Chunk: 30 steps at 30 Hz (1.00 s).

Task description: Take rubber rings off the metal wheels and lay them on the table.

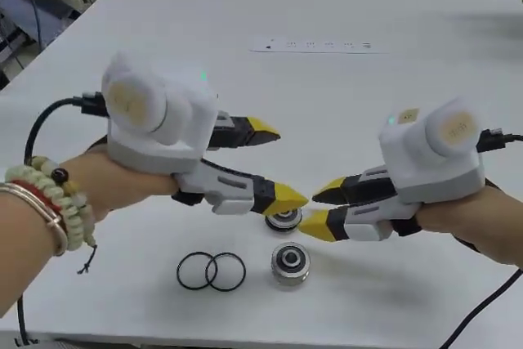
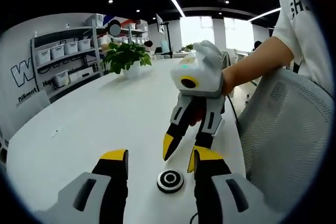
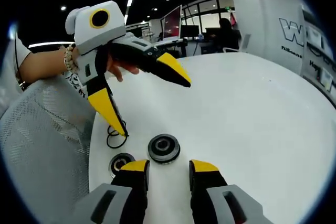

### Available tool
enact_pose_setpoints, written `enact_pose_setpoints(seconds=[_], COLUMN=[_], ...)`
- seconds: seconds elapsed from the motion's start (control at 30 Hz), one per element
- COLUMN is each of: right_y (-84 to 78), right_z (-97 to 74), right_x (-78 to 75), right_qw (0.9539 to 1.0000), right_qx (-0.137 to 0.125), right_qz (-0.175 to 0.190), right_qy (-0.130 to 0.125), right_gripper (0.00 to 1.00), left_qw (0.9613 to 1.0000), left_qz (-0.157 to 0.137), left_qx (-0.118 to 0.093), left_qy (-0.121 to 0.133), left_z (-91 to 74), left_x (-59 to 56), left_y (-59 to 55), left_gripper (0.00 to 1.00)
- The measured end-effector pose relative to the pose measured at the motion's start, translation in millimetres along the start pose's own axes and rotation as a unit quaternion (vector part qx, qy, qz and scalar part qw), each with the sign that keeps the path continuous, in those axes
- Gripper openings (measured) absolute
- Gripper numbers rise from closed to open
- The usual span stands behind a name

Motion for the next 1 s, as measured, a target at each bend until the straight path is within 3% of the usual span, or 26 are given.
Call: enact_pose_setpoints(seconds=[0.13, 0.23, 0.47, 0.7, 1.0], right_y=[-2.1, -1.9, -0.9, 0.9, 2.6], right_z=[2.8, 4.5, 6.8, 9.4, 12.3], right_x=[2.6, 3.5, 3.7, 6.0, 6.8], right_qw=[1.0, 1.0, 1.0, 0.9999, 0.9999], right_qx=[0.005, 0.006, 0.005, 0.005, 0.001], right_qz=[-0.001, -0.005, -0.005, -0.011, -0.01], right_qy=[0.004, 0.005, 0.003, 0.004, 0.001], right_gripper=[0.27, 0.26, 0.26, 0.25, 0.25], left_qw=[0.9999, 0.9995, 0.9986, 0.9984, 0.9981], left_qz=[0.0, -0.02, -0.021, -0.029, -0.027], left_qx=[0.014, 0.022, 0.046, 0.048, 0.056], left_qy=[0.005, 0.01, 0.012, 0.005, 0.0], left_z=[4.4, 8.2, 15.2, 16.3, 18.0], left_x=[1.7, 1.8, -0.2, -3.4, -6.0], left_y=[-14.7, -24.5, -44.9, -48.1, -51.1], left_gripper=[0.36, 0.36, 0.26, 0.15, 0.11])
Point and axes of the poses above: the centre of the closed fingertips' face, and the gripper's own axes: z roughly forward along the fingers, x roughly to its left, y roughly out of its top, the point moved 1 cm from there along -z, roughly backward along the fingers, and after that the axes turned 7 degrees about -z, right-handed, at the moved point
